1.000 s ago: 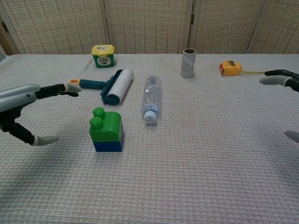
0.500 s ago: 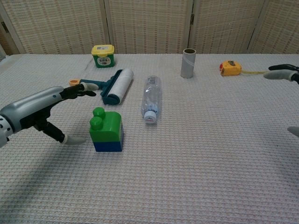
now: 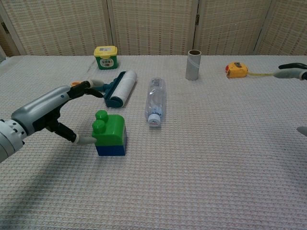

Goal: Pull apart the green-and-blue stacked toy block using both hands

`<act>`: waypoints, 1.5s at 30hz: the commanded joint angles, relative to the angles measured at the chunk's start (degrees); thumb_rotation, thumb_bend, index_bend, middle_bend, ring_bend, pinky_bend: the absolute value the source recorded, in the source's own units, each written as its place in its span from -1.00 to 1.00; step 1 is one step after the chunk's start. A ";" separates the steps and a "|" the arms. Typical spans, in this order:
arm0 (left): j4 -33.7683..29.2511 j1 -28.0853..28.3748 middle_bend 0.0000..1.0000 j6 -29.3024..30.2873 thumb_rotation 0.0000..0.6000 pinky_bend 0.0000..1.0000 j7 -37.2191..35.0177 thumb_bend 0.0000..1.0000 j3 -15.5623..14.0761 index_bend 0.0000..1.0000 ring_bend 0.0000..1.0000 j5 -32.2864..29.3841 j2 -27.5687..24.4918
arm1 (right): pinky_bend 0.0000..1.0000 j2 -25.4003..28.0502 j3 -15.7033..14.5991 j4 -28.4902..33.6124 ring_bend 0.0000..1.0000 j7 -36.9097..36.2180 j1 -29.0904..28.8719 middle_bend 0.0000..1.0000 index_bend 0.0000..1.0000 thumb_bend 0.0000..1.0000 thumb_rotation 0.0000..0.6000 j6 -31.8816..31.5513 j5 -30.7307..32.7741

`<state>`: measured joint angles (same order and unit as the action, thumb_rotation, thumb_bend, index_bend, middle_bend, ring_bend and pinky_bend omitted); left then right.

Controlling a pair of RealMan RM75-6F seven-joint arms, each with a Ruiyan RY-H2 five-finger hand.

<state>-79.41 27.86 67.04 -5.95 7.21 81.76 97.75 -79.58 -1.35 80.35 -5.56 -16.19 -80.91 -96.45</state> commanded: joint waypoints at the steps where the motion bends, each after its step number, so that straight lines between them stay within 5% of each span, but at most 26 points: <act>1: 0.16 0.11 -0.58 -0.26 1.00 -1.00 -0.52 -0.67 -0.09 -0.88 -0.98 -0.26 0.46 | -1.00 0.01 0.06 -0.02 -1.00 -0.05 0.02 -1.00 -1.00 -0.22 1.00 -0.08 0.02; 28: 5.48 0.85 -0.14 -1.99 1.00 -1.00 -0.93 -0.66 1.30 -0.81 -0.83 -4.32 4.88 | -1.00 0.42 -0.08 0.29 -1.00 -1.01 -0.03 -1.00 -1.00 -0.22 1.00 0.57 0.15; 45: 4.90 -0.74 0.25 1.60 1.00 -1.00 -5.88 -0.56 1.99 -0.51 -0.60 -3.61 5.88 | -1.00 -0.02 0.04 0.04 -1.00 -0.45 -0.48 -1.00 -1.00 -0.22 1.00 2.72 1.42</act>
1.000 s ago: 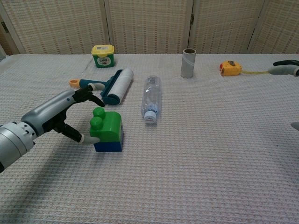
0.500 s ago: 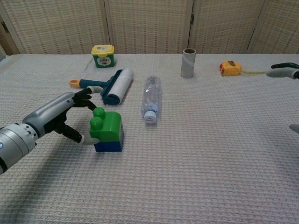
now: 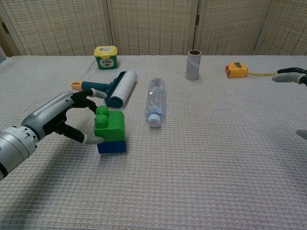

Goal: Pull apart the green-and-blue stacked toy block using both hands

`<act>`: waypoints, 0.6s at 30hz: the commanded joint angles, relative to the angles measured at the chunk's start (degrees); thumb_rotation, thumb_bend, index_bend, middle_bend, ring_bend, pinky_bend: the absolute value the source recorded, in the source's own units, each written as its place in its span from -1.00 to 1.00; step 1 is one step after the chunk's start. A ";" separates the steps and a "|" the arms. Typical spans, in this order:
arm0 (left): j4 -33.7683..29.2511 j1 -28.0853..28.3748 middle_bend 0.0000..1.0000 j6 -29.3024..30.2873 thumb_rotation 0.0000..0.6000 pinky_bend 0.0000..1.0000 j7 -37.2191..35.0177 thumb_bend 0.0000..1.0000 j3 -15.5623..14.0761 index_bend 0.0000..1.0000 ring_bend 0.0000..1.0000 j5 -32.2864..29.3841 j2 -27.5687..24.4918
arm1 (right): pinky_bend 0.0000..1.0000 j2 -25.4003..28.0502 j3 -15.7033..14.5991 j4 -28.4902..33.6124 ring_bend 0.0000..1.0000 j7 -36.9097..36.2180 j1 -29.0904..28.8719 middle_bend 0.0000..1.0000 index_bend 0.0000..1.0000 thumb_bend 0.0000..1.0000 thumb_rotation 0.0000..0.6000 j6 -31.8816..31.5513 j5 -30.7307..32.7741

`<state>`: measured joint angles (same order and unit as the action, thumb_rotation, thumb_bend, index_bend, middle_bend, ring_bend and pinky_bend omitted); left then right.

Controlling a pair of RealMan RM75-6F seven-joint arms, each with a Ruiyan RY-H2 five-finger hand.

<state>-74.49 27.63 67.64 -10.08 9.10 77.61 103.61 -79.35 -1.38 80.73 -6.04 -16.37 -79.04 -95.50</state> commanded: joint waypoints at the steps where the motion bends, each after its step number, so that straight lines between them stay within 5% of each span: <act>1: -0.28 -0.75 0.27 1.47 1.00 -1.00 -2.91 -0.54 0.10 -0.50 -0.59 0.85 -0.12 | -1.00 -0.43 0.12 -0.60 -1.00 -0.17 -0.56 -1.00 -1.00 -0.22 1.00 1.61 0.82; 13: -6.71 -5.59 0.49 8.89 1.00 -1.00 -14.80 -0.26 -1.43 -0.13 -0.42 5.02 -4.44 | -1.00 -3.90 0.68 -6.08 -1.00 -22.38 -9.09 -1.00 -1.00 -0.22 1.00 16.68 3.34; 18: -10.86 -6.81 0.53 10.54 1.00 -1.00 -16.47 -0.21 -1.76 -0.09 -0.39 6.02 -6.80 | -1.00 -7.47 1.08 -8.06 -1.00 -42.24 -13.80 -1.00 -1.00 -0.22 1.00 21.30 2.63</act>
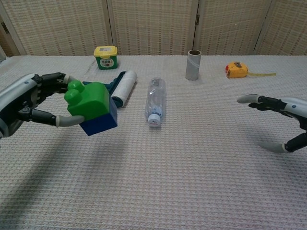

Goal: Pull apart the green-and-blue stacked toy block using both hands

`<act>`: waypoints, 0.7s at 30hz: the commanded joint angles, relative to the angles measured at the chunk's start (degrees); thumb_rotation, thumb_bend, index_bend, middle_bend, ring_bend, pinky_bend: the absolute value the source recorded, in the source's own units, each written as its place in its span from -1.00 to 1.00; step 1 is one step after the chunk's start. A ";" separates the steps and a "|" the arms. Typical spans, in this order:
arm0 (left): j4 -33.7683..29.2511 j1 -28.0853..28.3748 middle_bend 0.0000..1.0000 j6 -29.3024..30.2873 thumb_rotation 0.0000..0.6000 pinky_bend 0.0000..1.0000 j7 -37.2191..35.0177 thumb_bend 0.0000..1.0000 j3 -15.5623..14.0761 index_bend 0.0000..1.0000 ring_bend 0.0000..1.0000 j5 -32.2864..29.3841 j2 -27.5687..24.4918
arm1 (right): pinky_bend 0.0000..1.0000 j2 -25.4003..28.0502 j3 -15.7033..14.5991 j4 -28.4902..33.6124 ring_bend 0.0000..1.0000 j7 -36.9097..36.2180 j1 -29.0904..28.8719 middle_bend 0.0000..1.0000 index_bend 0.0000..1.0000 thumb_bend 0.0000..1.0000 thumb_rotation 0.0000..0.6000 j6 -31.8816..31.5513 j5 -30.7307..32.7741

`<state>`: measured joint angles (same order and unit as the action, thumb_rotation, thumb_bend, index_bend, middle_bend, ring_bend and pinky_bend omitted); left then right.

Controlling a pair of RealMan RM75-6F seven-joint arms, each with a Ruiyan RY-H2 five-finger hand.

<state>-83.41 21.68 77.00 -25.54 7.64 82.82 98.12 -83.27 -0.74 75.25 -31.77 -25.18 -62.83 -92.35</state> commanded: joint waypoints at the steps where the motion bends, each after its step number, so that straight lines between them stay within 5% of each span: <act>1: -2.53 -1.08 0.54 1.54 1.00 -1.00 -1.30 -0.20 -0.41 -0.07 -0.39 1.07 -1.60 | -1.00 -4.17 0.41 -3.25 -1.00 -20.42 -5.82 -1.00 -1.00 -0.22 1.00 5.49 -0.96; 9: -5.44 -1.84 0.56 2.95 1.00 -1.00 -1.60 -0.17 -0.47 -0.04 -0.37 2.31 -3.47 | -1.00 -9.83 0.55 -8.74 -1.00 -34.77 -9.81 -1.00 -1.00 -0.22 1.00 5.95 -2.12; 12: -6.13 -1.87 0.56 3.06 1.00 -1.00 -1.50 -0.17 -0.46 -0.04 -0.37 2.60 -3.74 | -1.00 -11.41 2.73 -8.33 -1.00 -40.05 -12.25 -1.00 -1.00 -0.22 1.00 7.21 -0.72; 21: -4.85 -1.64 0.56 2.98 1.00 -1.00 -0.16 -0.16 -0.26 -0.03 -0.37 2.87 -3.41 | -1.00 -14.16 4.74 -8.19 -1.00 -47.48 -16.04 -1.00 -1.00 -0.22 1.00 9.20 1.12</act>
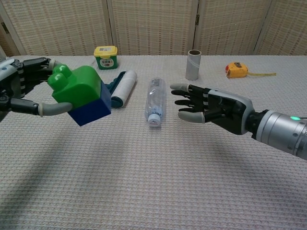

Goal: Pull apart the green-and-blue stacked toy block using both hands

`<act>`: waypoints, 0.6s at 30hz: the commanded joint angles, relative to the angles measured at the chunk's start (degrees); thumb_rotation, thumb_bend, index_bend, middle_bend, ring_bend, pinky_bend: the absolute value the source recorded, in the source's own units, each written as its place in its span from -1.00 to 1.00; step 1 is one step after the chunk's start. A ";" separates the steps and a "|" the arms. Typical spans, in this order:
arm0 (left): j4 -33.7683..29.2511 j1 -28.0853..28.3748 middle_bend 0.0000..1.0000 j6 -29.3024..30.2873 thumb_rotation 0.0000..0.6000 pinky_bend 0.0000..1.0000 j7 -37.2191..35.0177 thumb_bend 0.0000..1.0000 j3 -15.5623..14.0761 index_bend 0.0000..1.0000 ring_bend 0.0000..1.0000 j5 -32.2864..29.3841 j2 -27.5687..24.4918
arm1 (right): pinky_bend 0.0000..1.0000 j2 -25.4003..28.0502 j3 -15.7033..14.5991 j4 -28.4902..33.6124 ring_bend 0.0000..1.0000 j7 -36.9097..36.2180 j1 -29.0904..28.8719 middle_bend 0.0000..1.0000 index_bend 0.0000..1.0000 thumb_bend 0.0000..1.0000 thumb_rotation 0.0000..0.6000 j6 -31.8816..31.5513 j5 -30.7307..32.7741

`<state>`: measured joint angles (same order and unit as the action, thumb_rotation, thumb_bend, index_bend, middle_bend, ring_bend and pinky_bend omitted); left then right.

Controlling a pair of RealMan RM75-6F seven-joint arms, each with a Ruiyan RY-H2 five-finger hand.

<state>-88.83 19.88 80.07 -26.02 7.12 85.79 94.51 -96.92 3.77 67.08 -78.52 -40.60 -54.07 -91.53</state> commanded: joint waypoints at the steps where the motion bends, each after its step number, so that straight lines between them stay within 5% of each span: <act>1: 0.92 0.25 0.56 -0.12 1.00 -1.00 0.45 -0.16 0.38 -0.03 -0.37 -0.12 0.33 | -1.00 -0.57 0.04 0.03 -1.00 -0.91 -0.79 -1.00 -1.00 -0.22 1.00 0.54 0.22; 18: 2.32 3.40 0.56 -3.27 1.00 -1.00 3.16 -0.16 2.58 -0.02 -0.35 -1.72 3.23 | -1.00 -1.48 0.38 3.12 -1.00 -0.88 -4.35 -1.00 -1.00 -0.22 1.00 -0.42 -0.23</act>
<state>-86.34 23.20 76.88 -23.00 9.59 84.20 97.67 -98.27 3.91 70.10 -79.58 -44.57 -54.89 -92.08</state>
